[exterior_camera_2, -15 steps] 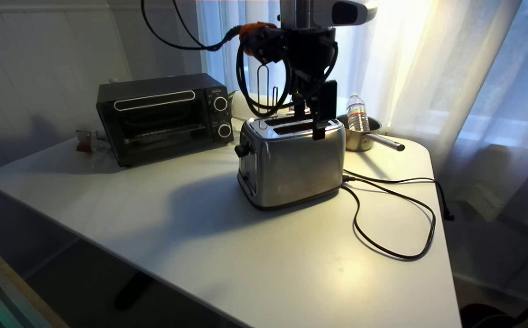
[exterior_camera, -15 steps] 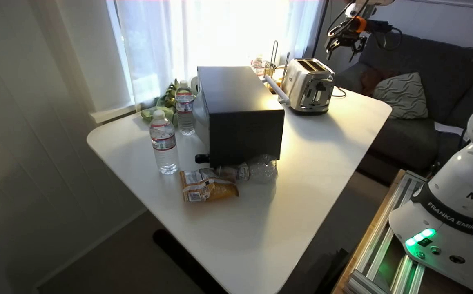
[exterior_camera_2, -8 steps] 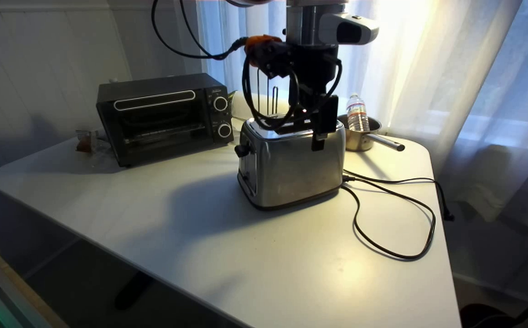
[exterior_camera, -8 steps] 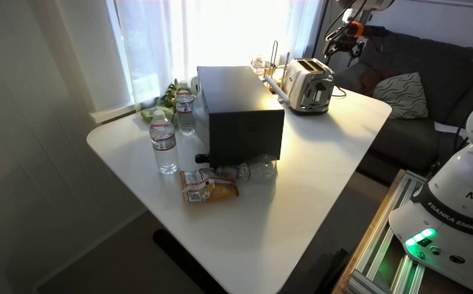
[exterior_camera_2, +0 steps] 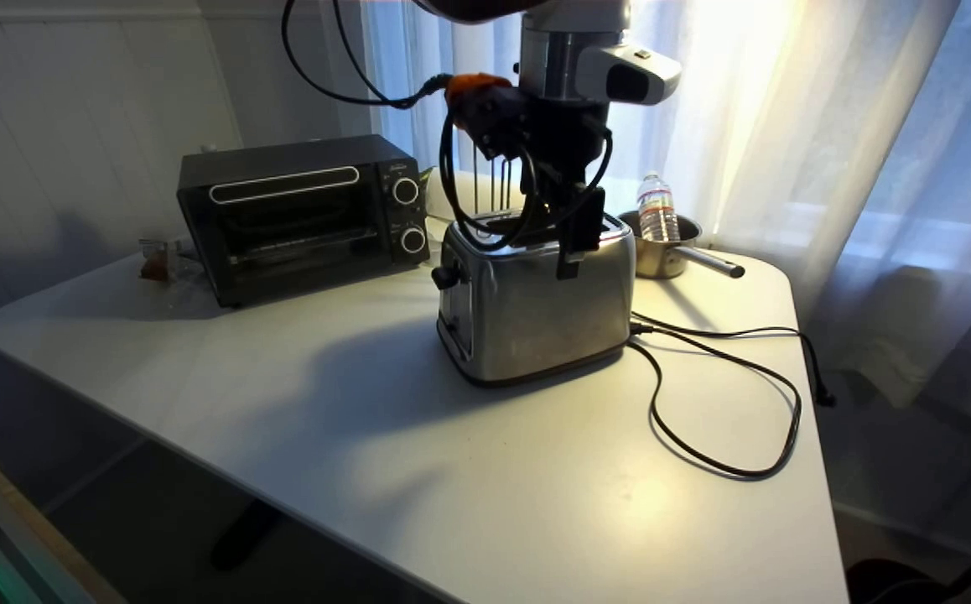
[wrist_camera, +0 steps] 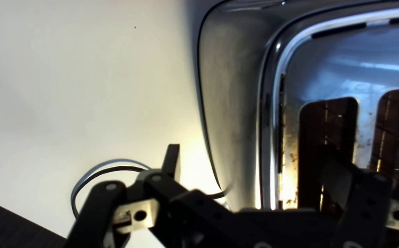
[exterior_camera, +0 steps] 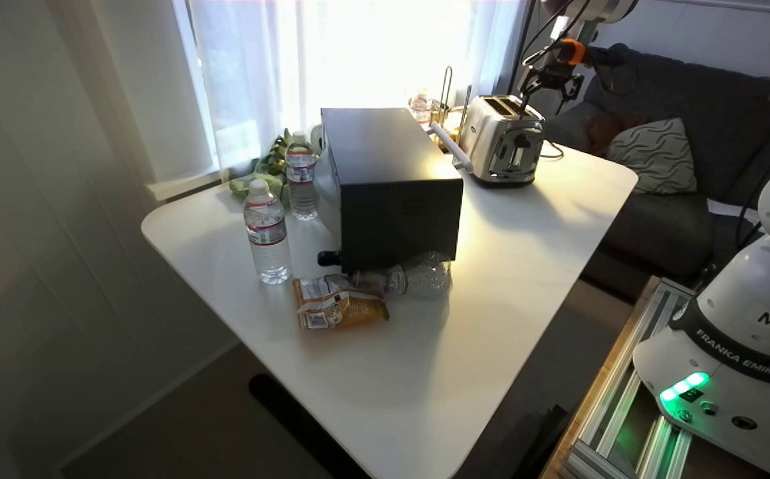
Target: Place the toaster with it's back facing the oven
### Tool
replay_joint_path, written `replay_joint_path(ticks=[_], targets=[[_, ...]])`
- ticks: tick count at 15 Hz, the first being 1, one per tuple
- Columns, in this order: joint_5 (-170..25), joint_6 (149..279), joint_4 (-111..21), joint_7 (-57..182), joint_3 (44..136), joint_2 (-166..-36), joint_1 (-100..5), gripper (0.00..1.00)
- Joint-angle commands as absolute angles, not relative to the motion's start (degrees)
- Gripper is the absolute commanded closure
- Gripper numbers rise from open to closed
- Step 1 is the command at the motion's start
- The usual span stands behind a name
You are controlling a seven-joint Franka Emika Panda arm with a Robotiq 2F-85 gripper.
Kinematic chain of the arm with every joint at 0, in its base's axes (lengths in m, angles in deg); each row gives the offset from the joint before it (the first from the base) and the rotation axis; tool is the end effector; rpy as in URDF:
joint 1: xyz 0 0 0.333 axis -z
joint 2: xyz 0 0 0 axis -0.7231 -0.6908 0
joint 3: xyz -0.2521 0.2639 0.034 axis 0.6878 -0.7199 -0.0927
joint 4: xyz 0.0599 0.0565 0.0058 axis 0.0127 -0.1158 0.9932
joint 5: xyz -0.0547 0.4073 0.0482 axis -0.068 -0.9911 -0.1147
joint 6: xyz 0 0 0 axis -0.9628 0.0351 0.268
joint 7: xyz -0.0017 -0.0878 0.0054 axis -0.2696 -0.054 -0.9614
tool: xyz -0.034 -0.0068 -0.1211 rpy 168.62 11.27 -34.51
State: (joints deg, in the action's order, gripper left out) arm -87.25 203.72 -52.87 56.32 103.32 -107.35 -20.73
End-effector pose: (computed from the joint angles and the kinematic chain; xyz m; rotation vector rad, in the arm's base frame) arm 0.5286 -0.4492 0.3752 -2.8574 1.2146 -0.0978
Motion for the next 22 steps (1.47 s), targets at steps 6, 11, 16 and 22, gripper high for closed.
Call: replay_joint_path(ticks=[6,11,16,22], targets=[[-88.98,202.76,-51.4,54.07,102.26,-109.19,-19.32,0.16],[-88.85,202.97,-51.45,53.32,101.79,-108.87,-19.59,0.52],[-87.72,203.42,-51.96,51.51,101.33,-108.12,-20.14,0.61],[-85.78,201.73,-54.62,48.73,101.1,-104.16,-21.22,0.81]])
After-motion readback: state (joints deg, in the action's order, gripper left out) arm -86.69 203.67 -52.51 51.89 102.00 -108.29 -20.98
